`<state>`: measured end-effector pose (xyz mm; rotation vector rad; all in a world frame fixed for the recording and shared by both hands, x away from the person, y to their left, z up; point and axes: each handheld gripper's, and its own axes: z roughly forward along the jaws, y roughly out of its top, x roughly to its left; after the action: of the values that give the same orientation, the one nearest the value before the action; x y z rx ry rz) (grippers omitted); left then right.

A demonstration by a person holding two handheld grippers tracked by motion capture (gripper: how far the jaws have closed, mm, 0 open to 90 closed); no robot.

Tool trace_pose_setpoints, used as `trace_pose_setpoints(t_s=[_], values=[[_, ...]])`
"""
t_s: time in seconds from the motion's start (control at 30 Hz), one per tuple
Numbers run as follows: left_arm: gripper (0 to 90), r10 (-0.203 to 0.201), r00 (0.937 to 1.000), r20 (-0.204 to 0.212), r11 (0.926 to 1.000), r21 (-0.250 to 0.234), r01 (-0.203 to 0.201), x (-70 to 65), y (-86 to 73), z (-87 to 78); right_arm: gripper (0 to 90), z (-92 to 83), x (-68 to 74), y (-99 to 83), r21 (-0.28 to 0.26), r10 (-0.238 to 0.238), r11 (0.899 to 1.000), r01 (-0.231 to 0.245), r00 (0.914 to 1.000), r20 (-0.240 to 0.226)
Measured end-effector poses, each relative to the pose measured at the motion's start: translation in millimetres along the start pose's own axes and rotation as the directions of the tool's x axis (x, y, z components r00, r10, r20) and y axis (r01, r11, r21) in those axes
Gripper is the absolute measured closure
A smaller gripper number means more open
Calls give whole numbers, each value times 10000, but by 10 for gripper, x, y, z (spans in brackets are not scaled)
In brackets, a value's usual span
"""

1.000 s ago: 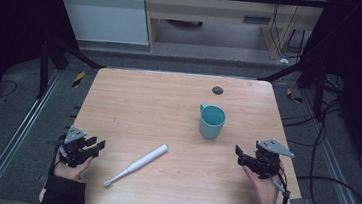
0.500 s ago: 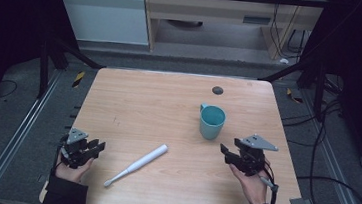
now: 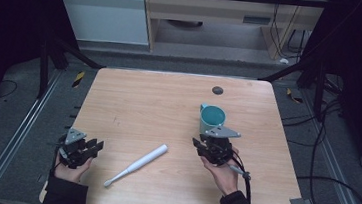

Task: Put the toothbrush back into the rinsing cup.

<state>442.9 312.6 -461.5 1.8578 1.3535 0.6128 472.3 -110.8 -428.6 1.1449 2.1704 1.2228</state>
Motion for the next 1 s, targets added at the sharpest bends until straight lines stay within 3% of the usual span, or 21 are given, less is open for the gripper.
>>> trace_pose_setpoints(t_s=[0.3, 0.43, 0.57, 1.0], values=[[670, -86, 10000, -20, 10000, -46, 86, 46, -6, -18, 781, 315, 231, 139, 206, -181, 9996, 187, 9995, -269], [671, -47, 10000, -32, 10000, -12, 47, 46, -8, -12, 811, 422, 279, 162, 196, -71, 9998, 79, 9992, -391], [675, -12, 10000, -43, 10000, -20, 12, 32, -5, -4, 839, 531, 352, 170, 392, -289, 9988, 302, 9991, -322], [681, 11, 10000, -37, 10000, -35, -11, 28, -4, -3, 900, 859, 519, 177, 886, -173, 9958, 243, 9967, -798]])
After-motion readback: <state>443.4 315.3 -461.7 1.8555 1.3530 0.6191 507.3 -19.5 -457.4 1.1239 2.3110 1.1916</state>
